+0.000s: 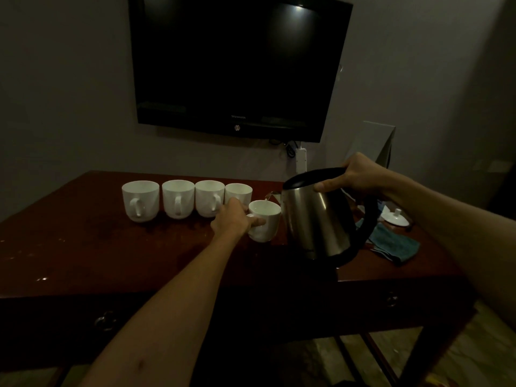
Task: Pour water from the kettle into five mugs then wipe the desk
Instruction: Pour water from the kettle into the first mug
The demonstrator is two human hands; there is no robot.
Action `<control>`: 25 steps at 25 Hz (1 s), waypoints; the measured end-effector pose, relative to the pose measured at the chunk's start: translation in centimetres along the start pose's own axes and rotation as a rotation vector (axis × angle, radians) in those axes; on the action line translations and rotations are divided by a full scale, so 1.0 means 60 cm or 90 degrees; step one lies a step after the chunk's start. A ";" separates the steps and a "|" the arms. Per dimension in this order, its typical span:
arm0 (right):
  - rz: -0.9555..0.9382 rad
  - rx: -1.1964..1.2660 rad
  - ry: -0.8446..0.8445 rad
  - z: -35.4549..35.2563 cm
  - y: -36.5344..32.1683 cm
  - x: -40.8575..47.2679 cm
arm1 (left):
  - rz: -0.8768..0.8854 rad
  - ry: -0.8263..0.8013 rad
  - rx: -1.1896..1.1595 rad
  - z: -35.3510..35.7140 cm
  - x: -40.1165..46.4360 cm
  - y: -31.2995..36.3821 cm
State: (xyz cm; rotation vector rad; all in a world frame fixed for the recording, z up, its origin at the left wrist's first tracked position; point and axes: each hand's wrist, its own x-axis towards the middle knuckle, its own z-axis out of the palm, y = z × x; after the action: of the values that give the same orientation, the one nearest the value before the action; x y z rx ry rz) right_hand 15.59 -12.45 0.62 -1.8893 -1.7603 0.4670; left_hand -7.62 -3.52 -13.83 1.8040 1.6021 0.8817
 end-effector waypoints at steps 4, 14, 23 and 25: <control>0.001 -0.012 0.001 -0.001 0.002 0.002 | 0.005 0.003 0.002 0.000 0.001 -0.001; -0.041 -0.001 -0.044 -0.002 0.006 -0.012 | 0.003 0.002 0.010 0.000 0.000 0.001; -0.053 0.007 -0.070 -0.002 0.001 -0.006 | 0.006 -0.005 0.005 0.002 0.006 -0.001; -0.053 0.003 -0.071 -0.002 0.003 -0.002 | 0.002 -0.005 0.000 0.002 0.007 -0.002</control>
State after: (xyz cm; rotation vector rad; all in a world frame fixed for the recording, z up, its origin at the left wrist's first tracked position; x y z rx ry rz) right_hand 15.77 -12.58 0.59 -1.8112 -1.8992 0.5541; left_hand -7.53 -3.12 -13.95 1.8085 1.5945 0.8755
